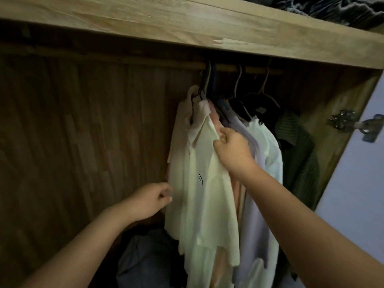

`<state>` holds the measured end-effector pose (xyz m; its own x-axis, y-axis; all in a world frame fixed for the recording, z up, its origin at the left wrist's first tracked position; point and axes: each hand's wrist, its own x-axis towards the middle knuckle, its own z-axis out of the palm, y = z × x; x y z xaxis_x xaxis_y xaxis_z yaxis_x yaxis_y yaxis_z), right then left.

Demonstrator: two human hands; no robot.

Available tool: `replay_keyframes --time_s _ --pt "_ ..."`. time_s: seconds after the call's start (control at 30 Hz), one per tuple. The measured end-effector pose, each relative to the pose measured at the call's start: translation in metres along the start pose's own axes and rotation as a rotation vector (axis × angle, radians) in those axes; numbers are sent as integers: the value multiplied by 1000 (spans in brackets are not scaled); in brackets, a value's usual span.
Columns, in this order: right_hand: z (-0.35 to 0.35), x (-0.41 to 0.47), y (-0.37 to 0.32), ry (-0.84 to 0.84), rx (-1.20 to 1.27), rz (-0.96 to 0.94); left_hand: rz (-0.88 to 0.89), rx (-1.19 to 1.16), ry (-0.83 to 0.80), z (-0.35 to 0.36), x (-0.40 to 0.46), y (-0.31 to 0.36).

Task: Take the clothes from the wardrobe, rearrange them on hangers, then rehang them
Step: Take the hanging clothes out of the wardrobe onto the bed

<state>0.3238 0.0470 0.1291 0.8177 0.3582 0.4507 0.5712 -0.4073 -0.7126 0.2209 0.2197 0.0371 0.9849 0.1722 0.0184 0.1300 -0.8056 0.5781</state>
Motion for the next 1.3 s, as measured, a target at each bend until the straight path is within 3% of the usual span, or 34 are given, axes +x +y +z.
replay_keyframes --time_s 0.2,0.3,0.43,0.57,0.7,1.0,1.13,1.3 --pt "32 39 -29 -213 367 251 149 -151 175 -26 19 3" --pt "42 55 -37 -139 467 274 219 -167 235 -37 26 9" --pt "32 67 -53 -113 916 264 297 -195 298 -54 32 22" --pt "15 64 -55 -51 1078 285 362 -185 440 -64 28 39" --pt "-2 36 -38 -157 1032 235 454 -215 572 -65 18 53" --pt "-77 -50 12 -433 748 223 349 -165 787 -51 22 82" --pt "-131 -96 35 -488 683 260 171 0 772 -33 27 98" --pt "-197 -157 60 -492 620 286 295 243 646 9 17 132"
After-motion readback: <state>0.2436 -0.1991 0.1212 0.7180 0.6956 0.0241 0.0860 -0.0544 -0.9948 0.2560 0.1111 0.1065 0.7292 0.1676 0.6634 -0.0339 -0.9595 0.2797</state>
